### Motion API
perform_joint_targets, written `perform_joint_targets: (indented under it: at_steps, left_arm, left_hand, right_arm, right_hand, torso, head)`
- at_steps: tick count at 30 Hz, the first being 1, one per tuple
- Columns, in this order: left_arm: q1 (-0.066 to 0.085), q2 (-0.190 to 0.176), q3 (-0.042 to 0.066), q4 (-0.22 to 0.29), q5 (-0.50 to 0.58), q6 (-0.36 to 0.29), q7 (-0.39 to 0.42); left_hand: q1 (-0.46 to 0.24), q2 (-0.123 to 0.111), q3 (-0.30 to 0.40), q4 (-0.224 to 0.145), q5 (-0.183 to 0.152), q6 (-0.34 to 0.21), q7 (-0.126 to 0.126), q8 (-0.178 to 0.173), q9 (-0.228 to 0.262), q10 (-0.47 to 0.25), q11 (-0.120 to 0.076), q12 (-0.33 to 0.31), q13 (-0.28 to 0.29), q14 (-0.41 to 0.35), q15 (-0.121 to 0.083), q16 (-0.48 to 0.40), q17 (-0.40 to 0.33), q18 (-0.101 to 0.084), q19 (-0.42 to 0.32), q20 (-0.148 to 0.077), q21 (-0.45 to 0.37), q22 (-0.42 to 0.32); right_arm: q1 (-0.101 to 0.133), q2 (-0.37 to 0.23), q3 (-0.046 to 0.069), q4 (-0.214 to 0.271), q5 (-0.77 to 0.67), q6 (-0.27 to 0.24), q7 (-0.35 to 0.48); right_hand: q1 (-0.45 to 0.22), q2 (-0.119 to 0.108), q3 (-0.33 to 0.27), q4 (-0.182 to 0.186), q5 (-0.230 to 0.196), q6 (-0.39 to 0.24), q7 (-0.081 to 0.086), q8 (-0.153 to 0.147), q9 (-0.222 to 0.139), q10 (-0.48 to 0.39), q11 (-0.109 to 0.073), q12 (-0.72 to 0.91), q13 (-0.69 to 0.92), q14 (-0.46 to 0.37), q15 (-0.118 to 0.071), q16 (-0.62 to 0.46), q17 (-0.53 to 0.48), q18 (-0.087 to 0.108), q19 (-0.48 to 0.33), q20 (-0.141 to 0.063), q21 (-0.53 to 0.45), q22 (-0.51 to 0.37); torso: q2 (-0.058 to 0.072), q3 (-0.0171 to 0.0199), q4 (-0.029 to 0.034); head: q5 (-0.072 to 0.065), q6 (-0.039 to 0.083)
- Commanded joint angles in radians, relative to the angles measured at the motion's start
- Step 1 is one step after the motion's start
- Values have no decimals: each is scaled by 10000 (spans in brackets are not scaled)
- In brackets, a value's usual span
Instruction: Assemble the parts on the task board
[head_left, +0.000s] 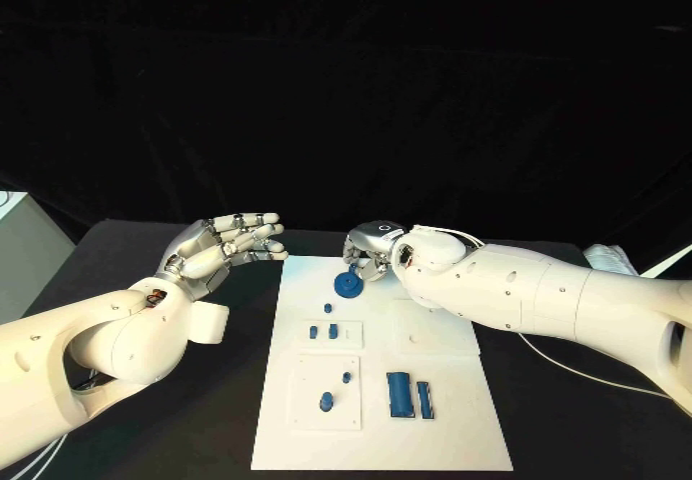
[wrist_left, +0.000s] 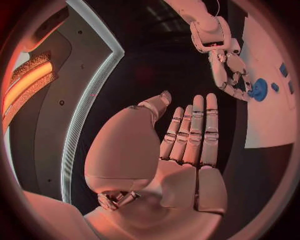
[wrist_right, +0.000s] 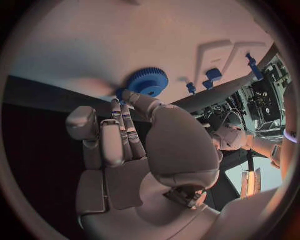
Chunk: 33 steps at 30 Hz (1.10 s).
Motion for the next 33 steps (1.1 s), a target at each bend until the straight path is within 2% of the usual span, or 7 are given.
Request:
perform_joint_targets:
  at_steps: [1, 8, 16, 20, 25, 33]
  left_arm:
    - [28, 20, 10, -37, -40, 167, 26]
    - [45, 31, 10, -88, -40, 175, 15]
    - [56, 43, 9, -102, -40, 186, 1]
    - [58, 46, 9, -114, -40, 187, -6]
    - [59, 53, 9, -165, -29, 191, -11]
    - [60, 47, 9, -239, -21, 187, -12]
  left_hand:
    - [-92, 4, 42, -9, 35, 30, 283, 26, 3, 8, 43, -43, 4, -80, -24, 39, 12, 59, -52, 10, 41, 13]
    - [-92, 4, 42, -9, 35, 30, 283, 26, 3, 8, 43, -43, 4, -80, -24, 39, 12, 59, -52, 10, 41, 13]
    - [-90, 12, 58, -22, 34, 33, 280, 29, 4, 12, 42, -45, 5, -97, -24, 60, 22, 59, -68, 10, 61, 28]
    - [-90, 12, 58, -22, 34, 33, 280, 29, 4, 12, 42, -45, 5, -97, -24, 60, 22, 59, -68, 10, 61, 28]
    - [-90, 12, 58, -22, 34, 33, 280, 29, 4, 12, 42, -45, 5, -97, -24, 60, 22, 59, -68, 10, 61, 28]
    - [-90, 18, 74, -37, 34, 36, 276, 31, 4, 17, 40, -47, 6, -116, -24, 82, 33, 58, -86, 10, 83, 43]
  right_arm:
    - [-10, 18, -7, 27, -14, 259, 113]
    - [-13, 32, -7, 21, -12, 335, 107]
    - [-16, 41, -7, 13, -59, 275, 66]
    - [-18, 3, -6, 69, -25, -116, 78]
    - [-19, -67, -5, 159, 130, -864, 105]
    - [-20, -187, 0, 244, 311, -1441, -21]
  right_hand:
    - [-24, 123, 77, 15, -69, 128, -10, 79, 29, 101, 2, 57, 14, 301, 33, 43, 4, -148, 60, -23, 76, 25]
    - [102, 304, 290, 65, -191, 333, -76, 240, 184, 440, -90, 232, 31, 295, -41, 153, 59, -176, 129, -84, 208, 241]
    - [158, 408, 406, 96, -245, 475, -110, 357, 297, 625, -140, 294, 40, 293, -81, 206, 80, -194, 168, -122, 290, 373]
    - [141, 445, 412, 142, -296, 587, -154, 460, 395, 796, -191, 341, 63, 293, -118, 240, 89, -206, 193, -152, 341, 461]
    - [62, 505, 344, 269, -490, 706, -234, 622, 576, 1012, -273, 374, 92, 296, -182, 290, 95, -263, 346, -205, 533, 777]
    - [42, 531, 326, 317, -581, 732, -254, 680, 649, 1051, -287, 359, 93, 301, -196, 317, 116, -274, 373, -221, 562, 835]
  torso:
    - [66, -9, 13]
    - [109, -20, 24]
    - [142, -26, 36]
    - [160, -27, 40]
    - [165, -35, 44]
    - [181, -42, 55]
  head:
    - [-17, 43]
    - [-34, 77]
    - [-70, 84]
    - [-72, 76]
    - [-80, 100]
    - [-96, 138]
